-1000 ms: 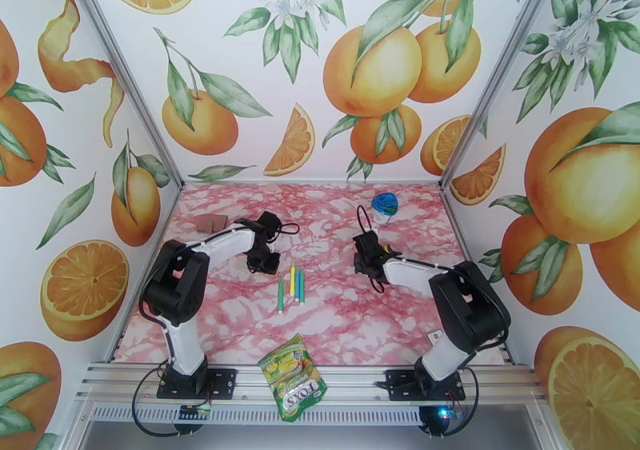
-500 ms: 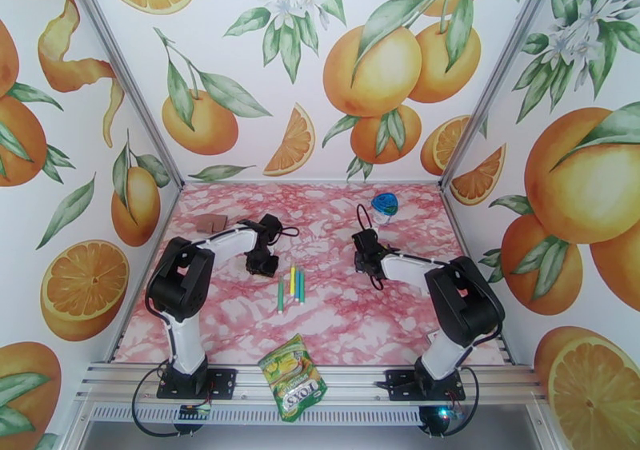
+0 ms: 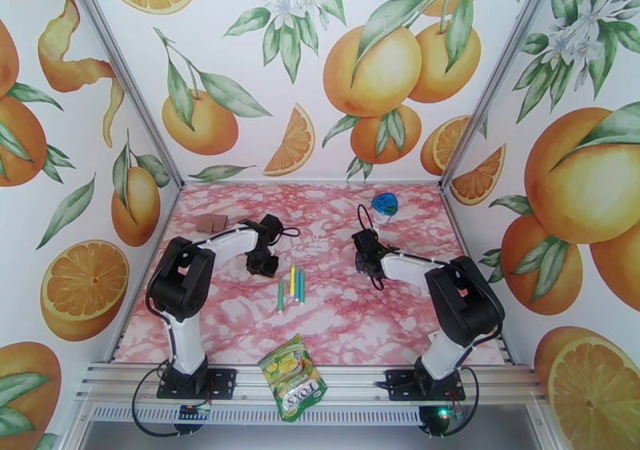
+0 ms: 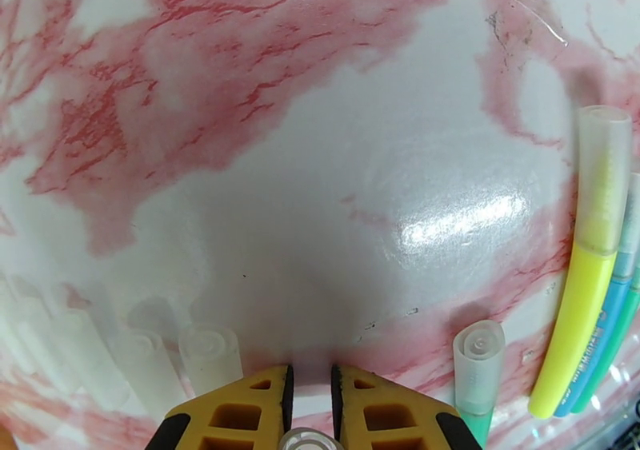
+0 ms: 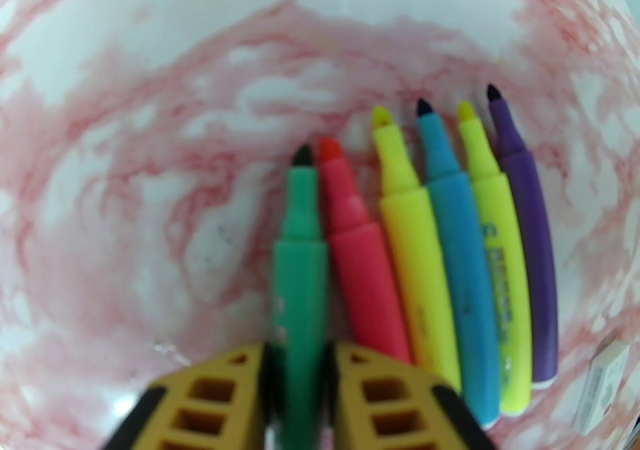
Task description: Open the pen caps
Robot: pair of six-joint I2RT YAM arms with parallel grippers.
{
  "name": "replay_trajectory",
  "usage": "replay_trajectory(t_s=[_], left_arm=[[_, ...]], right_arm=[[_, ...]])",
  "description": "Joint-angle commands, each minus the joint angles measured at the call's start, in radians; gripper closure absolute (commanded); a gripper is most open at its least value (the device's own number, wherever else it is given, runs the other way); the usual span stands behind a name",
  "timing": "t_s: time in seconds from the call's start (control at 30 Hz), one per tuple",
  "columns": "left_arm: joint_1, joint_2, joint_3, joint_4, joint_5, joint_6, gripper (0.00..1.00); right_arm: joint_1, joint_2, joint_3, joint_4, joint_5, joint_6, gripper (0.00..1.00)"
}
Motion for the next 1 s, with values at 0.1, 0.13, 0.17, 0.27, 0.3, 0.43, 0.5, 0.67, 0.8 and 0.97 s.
replay_trajectory(t_s=[0.1, 0.13, 0.17, 0.27, 0.3, 0.43, 0.5, 0.67, 0.8, 0.97], left_arm=[[-0.003, 0.014, 0.019, -0.026, -0.024, 0.002, 0.76], [-0.003, 0.012, 0.021, -0.027, -0.024, 0.002, 0.75], [-0.003, 0.010, 0.021, -0.027, -0.023, 0.002, 0.75], [-0.001, 0.003, 0.025, -0.033, -0.023, 0.003, 0.75], [-0.003, 0.000, 0.029, -0.034, -0.023, 0.003, 0.75], [-0.002, -0.019, 0.037, -0.040, -0.025, 0.003, 0.74], [-0.002, -0.031, 0.046, -0.044, -0.025, 0.003, 0.74], [-0.002, -0.060, 0.075, -0.046, -0.012, 0.005, 0.71], [-0.002, -0.080, 0.101, -0.040, 0.001, 0.005, 0.69], [0.000, -0.096, 0.123, -0.023, 0.009, -0.002, 0.68]], right_arm=[[-0.008, -0.005, 0.022, -0.033, 0.036, -0.005, 0.69], [-0.008, -0.011, 0.023, -0.034, 0.035, -0.006, 0.68], [-0.009, -0.018, 0.022, -0.037, 0.034, -0.008, 0.68], [-0.009, -0.041, 0.024, -0.044, 0.032, -0.018, 0.65], [-0.008, -0.052, 0.025, -0.048, 0.033, -0.021, 0.64], [-0.007, -0.095, 0.025, -0.064, 0.024, -0.039, 0.60], [-0.006, -0.119, 0.023, -0.067, 0.015, -0.049, 0.58], [-0.001, -0.169, 0.023, -0.068, -0.040, -0.071, 0.56], [0.021, -0.191, 0.022, -0.050, -0.124, -0.102, 0.55], [0.086, -0.198, 0.035, -0.035, -0.220, -0.129, 0.54]])
